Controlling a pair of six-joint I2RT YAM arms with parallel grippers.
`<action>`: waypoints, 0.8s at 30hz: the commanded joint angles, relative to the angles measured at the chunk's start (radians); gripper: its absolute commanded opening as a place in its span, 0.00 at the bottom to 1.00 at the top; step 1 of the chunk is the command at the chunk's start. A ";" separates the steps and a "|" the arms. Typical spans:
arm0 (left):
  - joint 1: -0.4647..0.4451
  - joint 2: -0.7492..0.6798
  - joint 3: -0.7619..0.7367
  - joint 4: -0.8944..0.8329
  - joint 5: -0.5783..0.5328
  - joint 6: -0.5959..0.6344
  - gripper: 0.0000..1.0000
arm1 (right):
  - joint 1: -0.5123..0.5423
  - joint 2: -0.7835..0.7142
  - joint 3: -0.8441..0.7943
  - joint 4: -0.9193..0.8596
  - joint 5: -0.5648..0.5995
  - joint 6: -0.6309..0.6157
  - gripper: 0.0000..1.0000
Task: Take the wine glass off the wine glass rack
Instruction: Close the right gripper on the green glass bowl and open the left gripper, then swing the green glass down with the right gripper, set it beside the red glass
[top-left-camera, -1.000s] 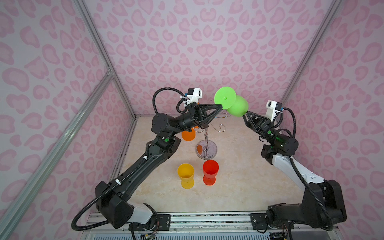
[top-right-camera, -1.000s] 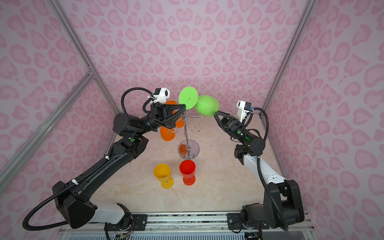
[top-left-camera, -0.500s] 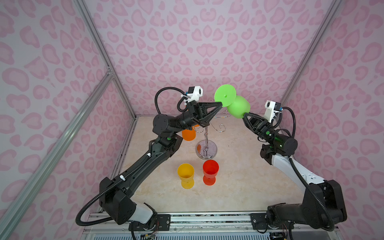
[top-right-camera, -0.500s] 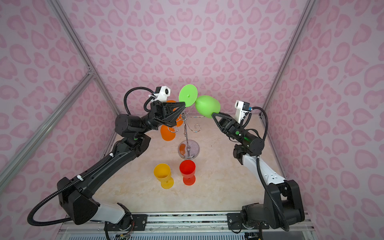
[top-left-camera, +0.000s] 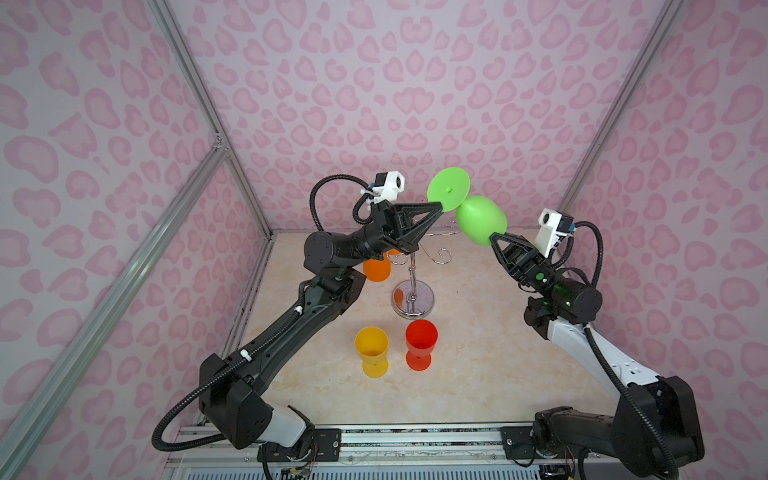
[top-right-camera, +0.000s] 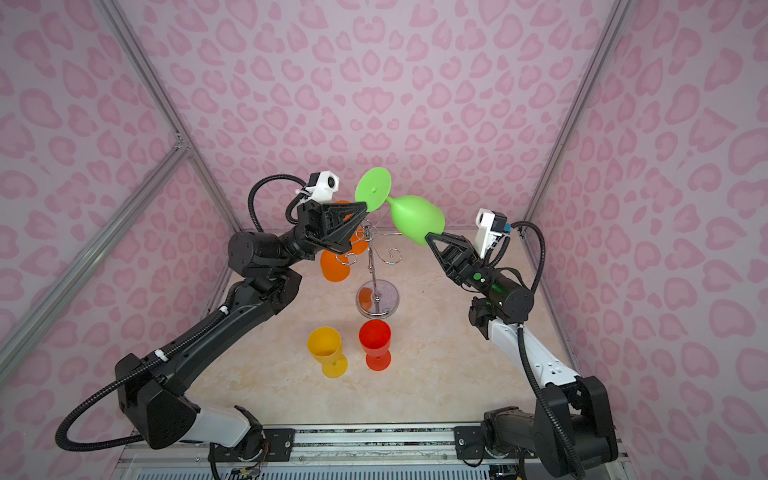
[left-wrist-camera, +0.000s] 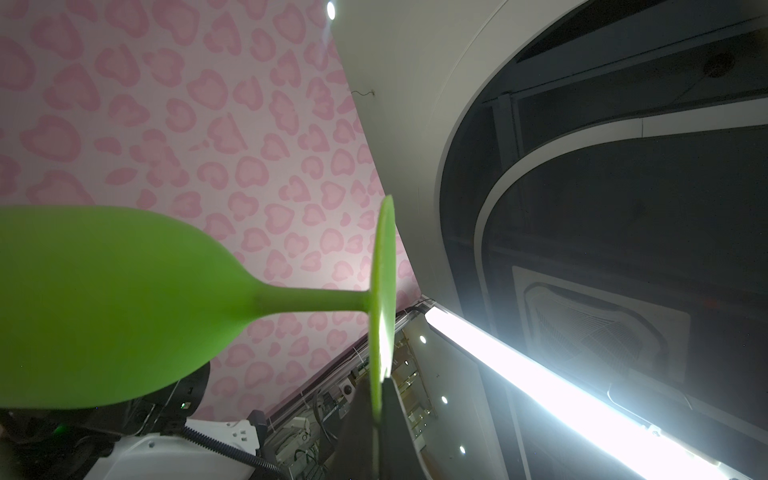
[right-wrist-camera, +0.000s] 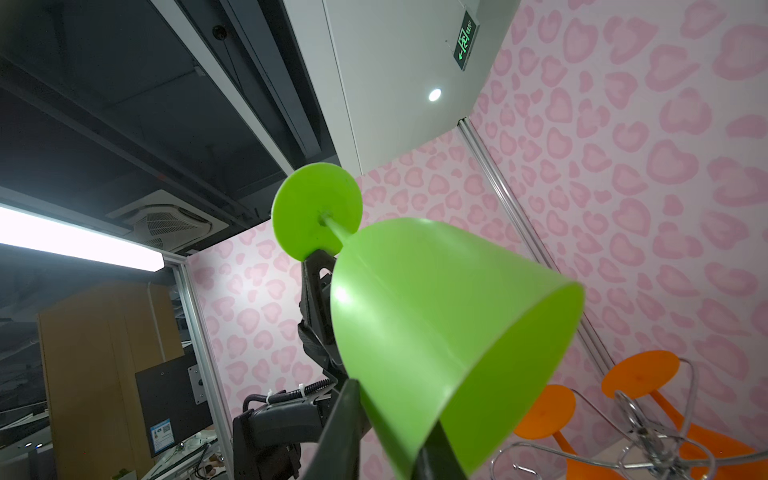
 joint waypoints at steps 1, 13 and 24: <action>-0.002 0.012 -0.004 0.045 0.000 0.011 0.05 | 0.003 -0.018 -0.015 0.032 0.003 -0.034 0.10; -0.001 0.051 -0.010 0.130 -0.010 -0.041 0.31 | -0.014 -0.071 -0.042 0.031 0.051 -0.024 0.00; -0.001 0.069 -0.005 0.127 0.063 0.083 0.70 | -0.094 -0.113 0.060 -0.261 0.016 -0.065 0.00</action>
